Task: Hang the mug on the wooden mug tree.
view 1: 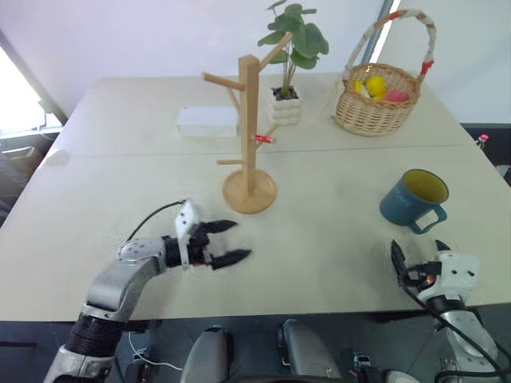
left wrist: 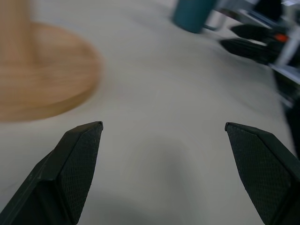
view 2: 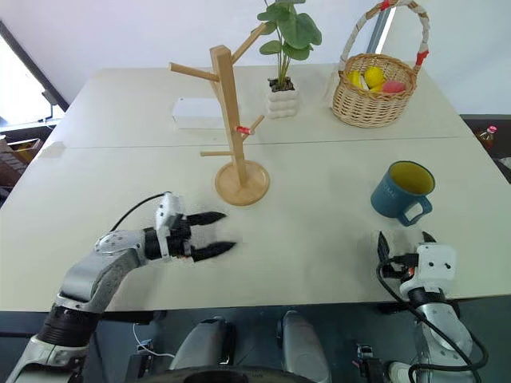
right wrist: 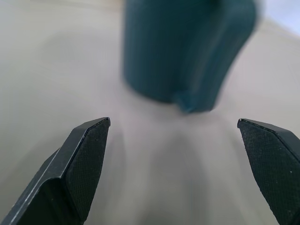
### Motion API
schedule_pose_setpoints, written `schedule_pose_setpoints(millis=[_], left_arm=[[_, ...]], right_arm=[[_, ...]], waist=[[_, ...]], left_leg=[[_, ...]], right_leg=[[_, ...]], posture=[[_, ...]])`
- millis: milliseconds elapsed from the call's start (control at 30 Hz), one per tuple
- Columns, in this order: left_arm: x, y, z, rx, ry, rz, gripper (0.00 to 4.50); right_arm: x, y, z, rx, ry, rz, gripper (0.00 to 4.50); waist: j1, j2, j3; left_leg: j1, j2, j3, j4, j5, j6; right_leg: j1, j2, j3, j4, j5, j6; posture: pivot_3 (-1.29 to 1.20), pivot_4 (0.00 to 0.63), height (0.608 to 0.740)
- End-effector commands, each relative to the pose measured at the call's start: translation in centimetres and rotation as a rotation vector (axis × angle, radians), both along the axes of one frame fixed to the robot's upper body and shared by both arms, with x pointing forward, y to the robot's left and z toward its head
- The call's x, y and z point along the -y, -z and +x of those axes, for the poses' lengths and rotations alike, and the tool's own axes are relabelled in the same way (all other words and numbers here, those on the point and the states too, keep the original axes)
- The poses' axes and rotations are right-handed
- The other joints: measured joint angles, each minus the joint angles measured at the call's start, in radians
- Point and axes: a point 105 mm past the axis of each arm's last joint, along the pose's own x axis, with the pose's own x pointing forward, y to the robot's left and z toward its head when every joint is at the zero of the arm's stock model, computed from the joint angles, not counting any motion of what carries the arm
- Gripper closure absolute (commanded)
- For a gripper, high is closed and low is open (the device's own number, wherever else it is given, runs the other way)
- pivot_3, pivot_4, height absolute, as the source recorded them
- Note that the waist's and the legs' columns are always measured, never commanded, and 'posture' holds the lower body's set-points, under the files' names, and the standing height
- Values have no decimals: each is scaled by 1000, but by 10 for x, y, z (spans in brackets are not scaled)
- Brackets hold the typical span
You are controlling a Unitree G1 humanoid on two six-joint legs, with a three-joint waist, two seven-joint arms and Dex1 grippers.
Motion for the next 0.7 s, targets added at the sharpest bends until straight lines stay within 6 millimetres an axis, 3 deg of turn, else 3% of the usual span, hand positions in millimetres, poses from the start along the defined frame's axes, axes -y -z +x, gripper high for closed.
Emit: schedule_pose_setpoints(millis=[33,167,700], left_arm=[[25,-17,-13,71,126,-14,0],[36,-21,-13,80,139,-42,0],[37,-21,-12,105,125,-36,0]], right_arm=[[18,-18,0,68,107,-56,7],[27,-20,3,83,178,-54,7],[36,-11,24,77,269,14,7]], waist=[[0,0,0],[0,0,0],[-2,0,0]], left_leg=[[0,0,0,0,0,0],[0,0,0,0,0,0],[0,0,0,0,0,0]], right_leg=[[0,0,0,0,0,0],[0,1,0,0,0,0],[0,2,0,0,0,0]], posture=[[0,150,740],[0,150,740],[0,150,740]])
